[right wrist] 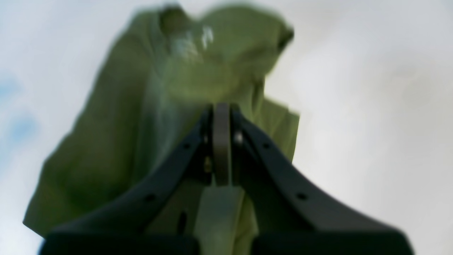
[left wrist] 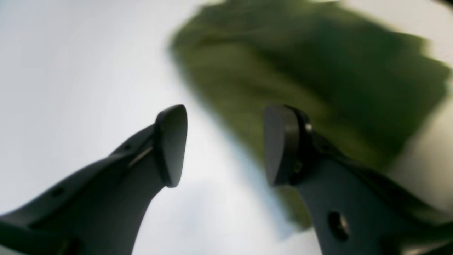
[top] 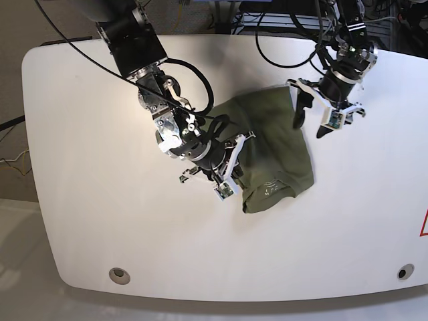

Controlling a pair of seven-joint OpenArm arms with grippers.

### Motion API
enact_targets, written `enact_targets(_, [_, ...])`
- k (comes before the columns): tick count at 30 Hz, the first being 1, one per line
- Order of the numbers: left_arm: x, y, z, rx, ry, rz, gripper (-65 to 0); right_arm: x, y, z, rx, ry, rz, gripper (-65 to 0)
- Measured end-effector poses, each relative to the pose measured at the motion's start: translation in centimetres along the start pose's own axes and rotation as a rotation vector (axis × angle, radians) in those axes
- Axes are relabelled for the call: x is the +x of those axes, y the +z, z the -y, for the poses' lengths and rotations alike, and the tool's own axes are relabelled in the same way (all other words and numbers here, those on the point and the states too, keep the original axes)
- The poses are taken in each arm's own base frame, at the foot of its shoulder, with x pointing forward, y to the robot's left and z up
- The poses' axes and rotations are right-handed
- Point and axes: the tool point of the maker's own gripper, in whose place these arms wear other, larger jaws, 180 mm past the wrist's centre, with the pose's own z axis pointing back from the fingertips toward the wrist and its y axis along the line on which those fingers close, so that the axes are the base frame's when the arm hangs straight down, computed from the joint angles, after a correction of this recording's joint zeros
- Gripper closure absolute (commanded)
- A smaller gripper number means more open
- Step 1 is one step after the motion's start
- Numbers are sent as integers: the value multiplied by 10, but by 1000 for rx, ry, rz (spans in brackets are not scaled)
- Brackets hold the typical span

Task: Fold the T-shirt properly
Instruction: 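Lower the left gripper and grasp the shirt edge opposite the right gripper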

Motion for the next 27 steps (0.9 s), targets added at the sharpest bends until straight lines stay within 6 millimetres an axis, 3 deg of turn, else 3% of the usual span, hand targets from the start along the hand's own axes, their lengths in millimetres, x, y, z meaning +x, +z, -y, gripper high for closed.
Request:
enact_targets(4, [6, -9, 27, -66, 3, 14, -324, -6, 0, -2, 3, -7, -13, 0])
enact_targets(8, [10, -16, 37, -47, 49, 25, -324, -13, 0, -5, 9, -15, -18, 0])
enact_targets(13, [7, -18, 61, -94, 66, 17, -324, -34, 3, 2, -19, 3, -62, 0])
enact_targets(16, [-3, -17, 70, -112, 78, -8, -324, -42, 4, 4, -37, 14, -80, 0])
enact_targets(25, [-61, -22, 81, -136, 148, -151, -324, -53, 4, 1, -40, 22, -100, 0])
enact_targets(27, [-63, -23, 81, -136, 164, -129, -324, -53, 4, 1, -42, 24, -101, 0])
